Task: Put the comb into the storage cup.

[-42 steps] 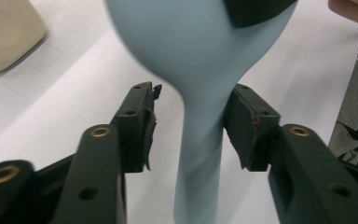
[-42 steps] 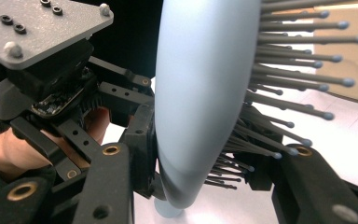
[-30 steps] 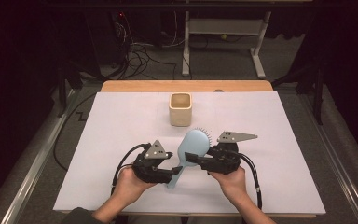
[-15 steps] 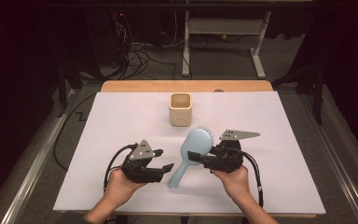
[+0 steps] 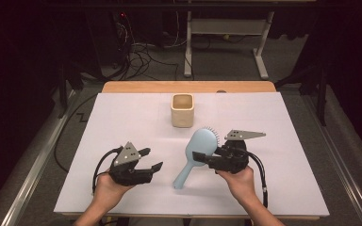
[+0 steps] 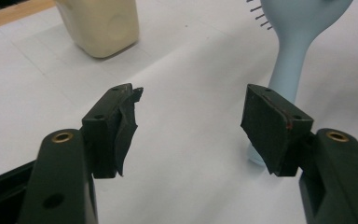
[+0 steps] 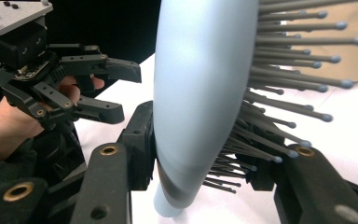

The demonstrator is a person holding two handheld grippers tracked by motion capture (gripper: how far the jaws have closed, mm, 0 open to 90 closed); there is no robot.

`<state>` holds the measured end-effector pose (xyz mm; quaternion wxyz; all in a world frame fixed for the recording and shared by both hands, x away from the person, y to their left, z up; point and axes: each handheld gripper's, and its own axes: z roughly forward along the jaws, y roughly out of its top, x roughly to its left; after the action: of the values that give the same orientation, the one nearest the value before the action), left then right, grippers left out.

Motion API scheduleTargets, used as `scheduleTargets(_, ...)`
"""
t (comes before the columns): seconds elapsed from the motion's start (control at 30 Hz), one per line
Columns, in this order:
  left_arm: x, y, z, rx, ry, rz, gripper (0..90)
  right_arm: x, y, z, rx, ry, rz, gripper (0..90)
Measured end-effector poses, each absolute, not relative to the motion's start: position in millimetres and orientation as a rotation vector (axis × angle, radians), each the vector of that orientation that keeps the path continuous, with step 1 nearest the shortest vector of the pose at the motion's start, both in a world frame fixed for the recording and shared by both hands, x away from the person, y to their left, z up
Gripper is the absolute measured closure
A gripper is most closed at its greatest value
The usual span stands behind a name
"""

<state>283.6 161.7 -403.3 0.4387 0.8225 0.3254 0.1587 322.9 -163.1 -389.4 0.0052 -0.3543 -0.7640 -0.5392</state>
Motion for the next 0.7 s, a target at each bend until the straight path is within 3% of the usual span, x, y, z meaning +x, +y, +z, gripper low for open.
scheduleTargets(0.7,277.1,205.2,-419.8,1.940,0.907,0.466,32.1,324.2,-168.6,-387.3,-1.146,-2.408,-1.653,53.7)
